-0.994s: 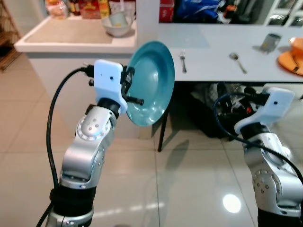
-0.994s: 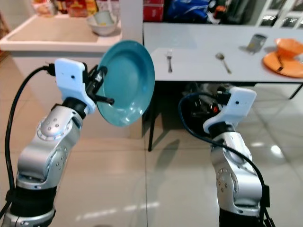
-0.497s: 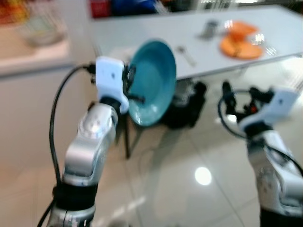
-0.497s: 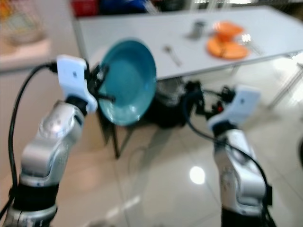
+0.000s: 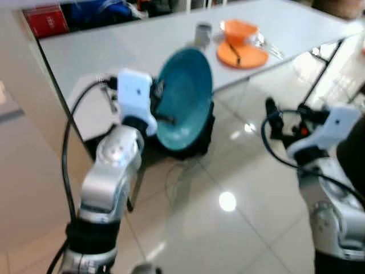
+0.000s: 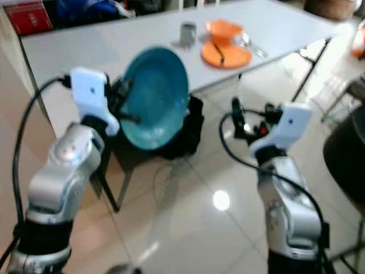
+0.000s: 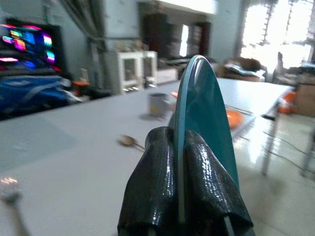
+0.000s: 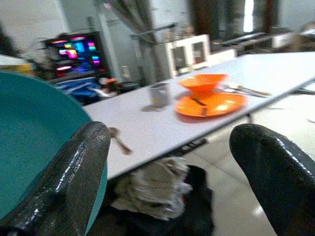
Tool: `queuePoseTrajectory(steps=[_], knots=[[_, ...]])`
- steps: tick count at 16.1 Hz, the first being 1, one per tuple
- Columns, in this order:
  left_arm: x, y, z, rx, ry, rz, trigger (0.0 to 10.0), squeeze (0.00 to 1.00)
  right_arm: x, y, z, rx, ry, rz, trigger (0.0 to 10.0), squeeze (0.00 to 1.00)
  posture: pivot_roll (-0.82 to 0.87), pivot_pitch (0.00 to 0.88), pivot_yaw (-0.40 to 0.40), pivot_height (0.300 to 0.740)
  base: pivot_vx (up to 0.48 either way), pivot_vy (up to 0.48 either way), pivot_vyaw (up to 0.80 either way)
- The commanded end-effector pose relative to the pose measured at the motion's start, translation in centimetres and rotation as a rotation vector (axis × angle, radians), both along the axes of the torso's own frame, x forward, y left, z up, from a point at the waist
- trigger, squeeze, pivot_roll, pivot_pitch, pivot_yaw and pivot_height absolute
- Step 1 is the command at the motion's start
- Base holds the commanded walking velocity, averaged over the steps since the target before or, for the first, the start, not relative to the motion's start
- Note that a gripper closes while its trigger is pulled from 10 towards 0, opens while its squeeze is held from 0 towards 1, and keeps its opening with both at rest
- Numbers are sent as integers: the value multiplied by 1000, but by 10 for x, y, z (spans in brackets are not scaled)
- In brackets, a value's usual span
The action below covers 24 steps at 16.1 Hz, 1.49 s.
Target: Setting the table
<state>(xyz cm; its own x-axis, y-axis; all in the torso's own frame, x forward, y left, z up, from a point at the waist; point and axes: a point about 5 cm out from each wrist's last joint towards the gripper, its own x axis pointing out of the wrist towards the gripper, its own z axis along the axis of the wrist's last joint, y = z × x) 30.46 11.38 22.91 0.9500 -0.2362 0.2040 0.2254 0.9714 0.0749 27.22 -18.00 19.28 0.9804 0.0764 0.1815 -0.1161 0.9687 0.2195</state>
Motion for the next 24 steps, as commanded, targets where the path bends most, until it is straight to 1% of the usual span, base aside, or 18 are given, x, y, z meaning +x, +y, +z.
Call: queuePoseTrajectory(steps=[1,2,3,7,8,9,11,14,17,19,21,22,23,24], knots=[[2,10,4,-2,-21,54,10000,0,-1,8,3,-1,-10,52,10000,0,42,42,-31,740,435,0,0],[3,10,4,0,-20,61,10000,0,-1,10,3,-21,-12,68,10000,0,42,42,-31,740,435,0,0],[3,11,3,4,-14,70,10000,0,-2,12,3,-49,-8,84,10000,0,43,42,-32,740,439,0,800],[4,11,2,1,-3,72,10000,0,-1,16,3,-55,-14,104,10000,0,46,41,-32,740,441,0,800],[5,11,2,-5,0,72,10000,0,-2,16,3,-20,-12,106,10000,0,45,40,-32,740,439,0,0],[6,11,2,-15,1,69,10000,0,-2,16,3,-7,-13,107,10000,0,43,40,-29,740,439,0,0],[6,10,2,-19,3,65,10000,0,-2,15,3,-9,-13,108,10000,0,42,41,-27,740,437,0,0],[7,4,2,-37,5,28,10000,0,-3,14,3,-7,-12,105,10000,0,42,40,-28,740,437,0,0],[10,-1,2,-75,15,6,10000,0,-3,15,2,0,2,134,10000,0,42,40,-28,740,439,0,0],[15,-7,-2,-117,47,-30,10000,0,-5,19,2,9,8,182,10000,0,29,37,-22,740,437,0,0],[20,-16,-10,-216,113,-88,10000,0,-9,21,2,8,11,227,10000,0,18,36,-17,740,437,0,0],[24,-28,-17,-296,183,-168,10000,0,-12,19,2,16,13,240,10000,0,9,34,-16,740,0,0,0],[26,-31,-20,-312,207,-177,10000,0,-12,19,2,21,13,246,10000,0,5,35,-14,740,0,0,0],[32,-32,-24,-348,228,-174,10000,0,-14,20,3,27,15,263,10000,0,0,36,-13,740,0,0,0]])
